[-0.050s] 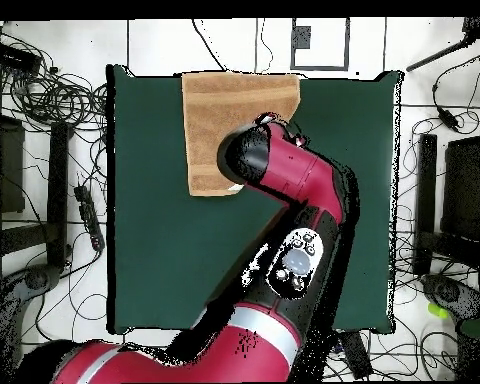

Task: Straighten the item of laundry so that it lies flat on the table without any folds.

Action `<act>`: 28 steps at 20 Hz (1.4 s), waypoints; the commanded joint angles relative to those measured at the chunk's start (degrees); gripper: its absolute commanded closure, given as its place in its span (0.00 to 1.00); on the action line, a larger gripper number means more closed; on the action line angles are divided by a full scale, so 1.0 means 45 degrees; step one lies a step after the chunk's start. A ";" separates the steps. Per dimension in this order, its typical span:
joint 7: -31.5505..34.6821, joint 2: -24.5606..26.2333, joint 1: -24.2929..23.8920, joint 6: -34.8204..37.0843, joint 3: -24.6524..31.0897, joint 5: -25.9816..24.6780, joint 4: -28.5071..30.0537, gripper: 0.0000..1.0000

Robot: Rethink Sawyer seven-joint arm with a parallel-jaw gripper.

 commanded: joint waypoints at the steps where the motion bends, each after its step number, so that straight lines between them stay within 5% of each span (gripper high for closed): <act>1: 0.2897 0.2391 0.0794 0.1542 -0.0152 -0.0212 -0.0406 0.00; 17: 0.5819 0.6700 0.0036 0.7425 -0.3651 0.0970 -0.6118 0.00; 28: 0.6083 0.6186 -0.0369 0.8531 -0.3466 0.0806 -0.6850 0.00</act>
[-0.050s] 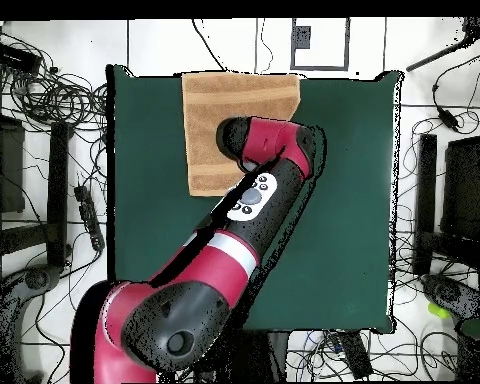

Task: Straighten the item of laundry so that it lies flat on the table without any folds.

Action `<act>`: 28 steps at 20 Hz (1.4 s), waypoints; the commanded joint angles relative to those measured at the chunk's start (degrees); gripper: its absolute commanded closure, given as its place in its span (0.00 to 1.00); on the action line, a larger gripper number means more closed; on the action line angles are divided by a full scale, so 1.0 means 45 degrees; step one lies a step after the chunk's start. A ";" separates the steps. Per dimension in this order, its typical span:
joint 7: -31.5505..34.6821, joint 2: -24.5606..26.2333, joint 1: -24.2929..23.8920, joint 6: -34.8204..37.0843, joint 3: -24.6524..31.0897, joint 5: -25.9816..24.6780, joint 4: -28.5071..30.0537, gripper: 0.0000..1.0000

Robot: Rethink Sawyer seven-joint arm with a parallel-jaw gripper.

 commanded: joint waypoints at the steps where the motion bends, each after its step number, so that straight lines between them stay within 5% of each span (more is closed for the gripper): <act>1: 0.3506 0.0532 -0.0376 0.2098 0.0376 0.0578 -0.1503 0.00; 15: 0.3658 -0.0386 -0.0777 0.3734 0.0562 0.0829 -0.2463 0.00; 28: 0.5370 0.0876 -0.0810 0.3671 -0.0233 0.0705 -0.3749 0.00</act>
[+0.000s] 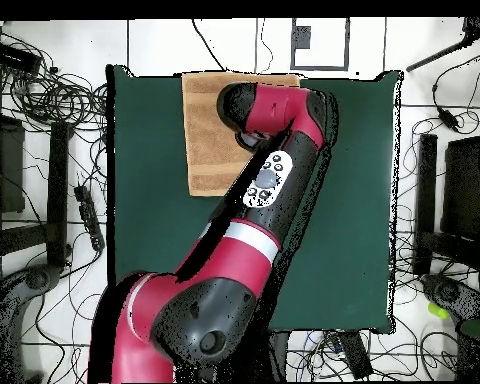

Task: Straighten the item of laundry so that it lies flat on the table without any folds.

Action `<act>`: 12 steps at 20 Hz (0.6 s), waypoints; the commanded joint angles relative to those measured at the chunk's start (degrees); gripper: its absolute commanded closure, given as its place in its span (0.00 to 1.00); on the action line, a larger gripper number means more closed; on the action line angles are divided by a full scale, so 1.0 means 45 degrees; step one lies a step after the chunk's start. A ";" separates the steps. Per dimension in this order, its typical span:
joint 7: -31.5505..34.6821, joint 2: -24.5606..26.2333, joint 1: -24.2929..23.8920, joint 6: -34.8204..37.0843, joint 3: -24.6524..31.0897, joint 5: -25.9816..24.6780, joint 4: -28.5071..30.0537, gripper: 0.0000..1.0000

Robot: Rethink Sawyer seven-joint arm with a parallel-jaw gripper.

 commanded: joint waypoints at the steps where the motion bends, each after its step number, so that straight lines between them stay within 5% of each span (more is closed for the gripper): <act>1: 0.4955 0.1072 0.0086 0.1062 -0.0167 0.0658 -0.1152 0.00; 5: 0.4937 0.0960 0.0321 0.0415 0.0114 0.0302 -0.0500 0.00; 12: 0.4331 -0.0196 0.1302 -0.1925 0.1280 -0.0551 0.2527 0.00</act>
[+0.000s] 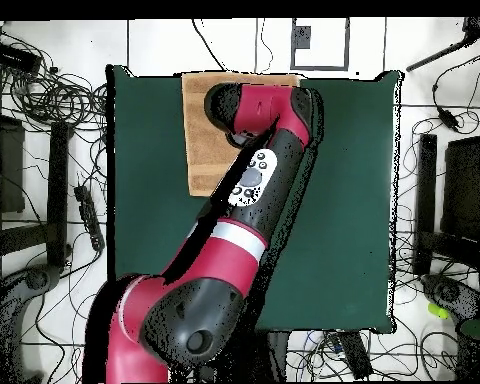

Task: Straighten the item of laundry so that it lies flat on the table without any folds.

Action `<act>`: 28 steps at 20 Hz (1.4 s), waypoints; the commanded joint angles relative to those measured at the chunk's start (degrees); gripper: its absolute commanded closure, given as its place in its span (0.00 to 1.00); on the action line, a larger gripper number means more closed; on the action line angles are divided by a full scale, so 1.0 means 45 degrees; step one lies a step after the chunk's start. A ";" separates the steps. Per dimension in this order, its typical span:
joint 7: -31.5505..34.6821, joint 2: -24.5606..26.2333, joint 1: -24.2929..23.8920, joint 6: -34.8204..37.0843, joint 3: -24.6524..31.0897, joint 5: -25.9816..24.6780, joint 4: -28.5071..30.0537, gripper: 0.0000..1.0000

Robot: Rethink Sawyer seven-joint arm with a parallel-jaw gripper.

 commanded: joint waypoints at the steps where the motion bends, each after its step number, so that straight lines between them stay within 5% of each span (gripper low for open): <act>1: 0.3069 -0.0251 0.0952 -0.1669 0.1432 -0.0375 0.2541 0.00; 14: 0.3508 0.0755 0.0398 -0.0345 0.0649 0.0327 0.0643 0.00; 21: 0.3995 0.1165 0.0334 -0.0943 0.0430 0.0333 0.0482 0.00; 28: 0.5365 0.2718 -0.0409 -0.0631 -0.0910 0.0802 -0.1693 0.00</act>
